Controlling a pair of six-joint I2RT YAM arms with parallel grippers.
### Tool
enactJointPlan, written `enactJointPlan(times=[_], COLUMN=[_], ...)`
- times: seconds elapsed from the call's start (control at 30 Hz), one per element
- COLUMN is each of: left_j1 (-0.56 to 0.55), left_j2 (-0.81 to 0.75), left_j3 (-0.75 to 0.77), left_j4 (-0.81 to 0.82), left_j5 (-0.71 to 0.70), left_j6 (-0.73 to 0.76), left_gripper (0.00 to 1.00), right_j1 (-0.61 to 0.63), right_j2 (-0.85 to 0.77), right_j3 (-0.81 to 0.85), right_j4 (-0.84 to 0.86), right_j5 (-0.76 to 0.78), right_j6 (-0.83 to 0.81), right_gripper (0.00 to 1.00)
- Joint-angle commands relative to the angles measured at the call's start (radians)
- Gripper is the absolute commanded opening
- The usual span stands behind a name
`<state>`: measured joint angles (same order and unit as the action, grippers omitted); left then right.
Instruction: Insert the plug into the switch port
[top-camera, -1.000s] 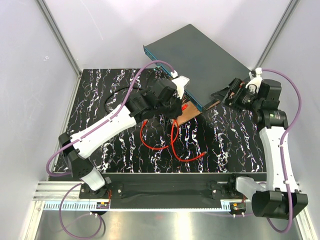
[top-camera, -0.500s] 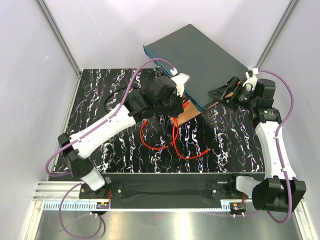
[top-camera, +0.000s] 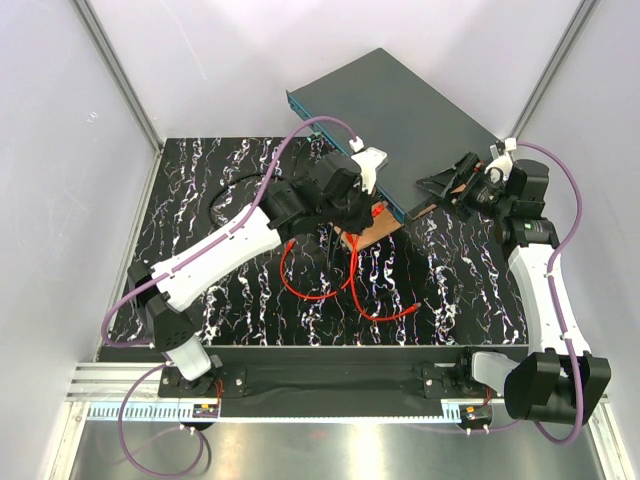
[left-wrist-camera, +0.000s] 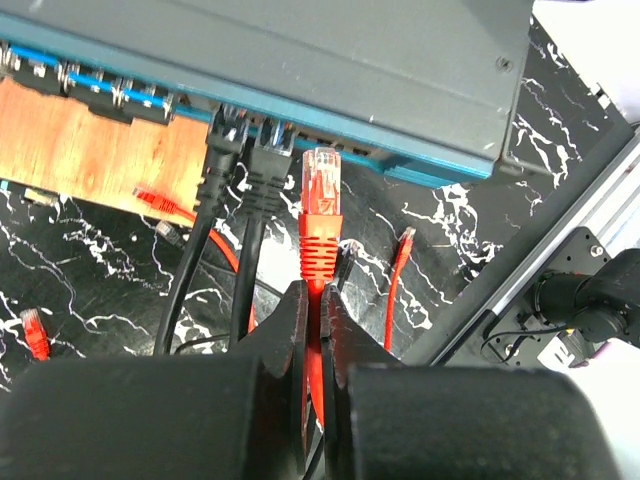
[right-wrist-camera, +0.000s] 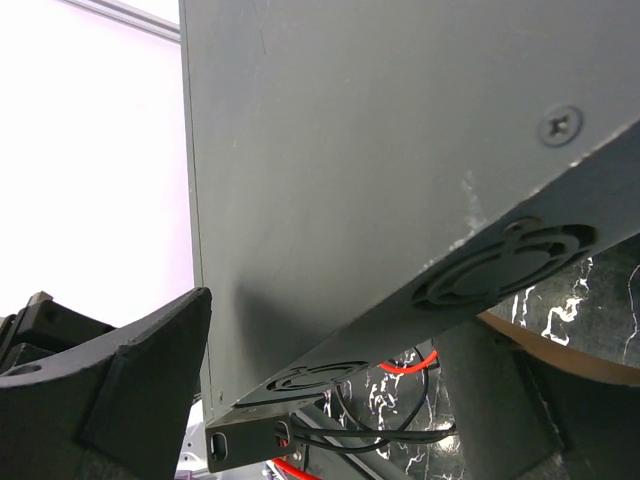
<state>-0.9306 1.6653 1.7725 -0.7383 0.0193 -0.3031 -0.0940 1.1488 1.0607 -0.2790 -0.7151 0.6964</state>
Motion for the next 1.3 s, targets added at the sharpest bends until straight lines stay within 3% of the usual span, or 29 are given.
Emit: enactJointPlan(times=[0.0,0.67,1.27], left_j1=[0.001,0.024,0.036], left_j2=[-0.004,0.01,0.054], left_j3=[0.068,0.076,0.117], left_j4=[0.077,0.043,0.039], left_j5=[0.024,-0.018,0.033], left_j6=[0.015,-0.004,-0.004], left_gripper=[0.0,0.0,0.0], right_j1=[-0.004,-0.004,-0.004], right_j2=[-0.003,0.005,0.015], right_j3=[0.002,0.01,0.018], right_j4=[0.07,0.067,0.058], right_j5=[-0.041,-0.066,-0.081], right_j6=[0.018,0.02,0.009], right_gripper=[0.95,0.93,0.93])
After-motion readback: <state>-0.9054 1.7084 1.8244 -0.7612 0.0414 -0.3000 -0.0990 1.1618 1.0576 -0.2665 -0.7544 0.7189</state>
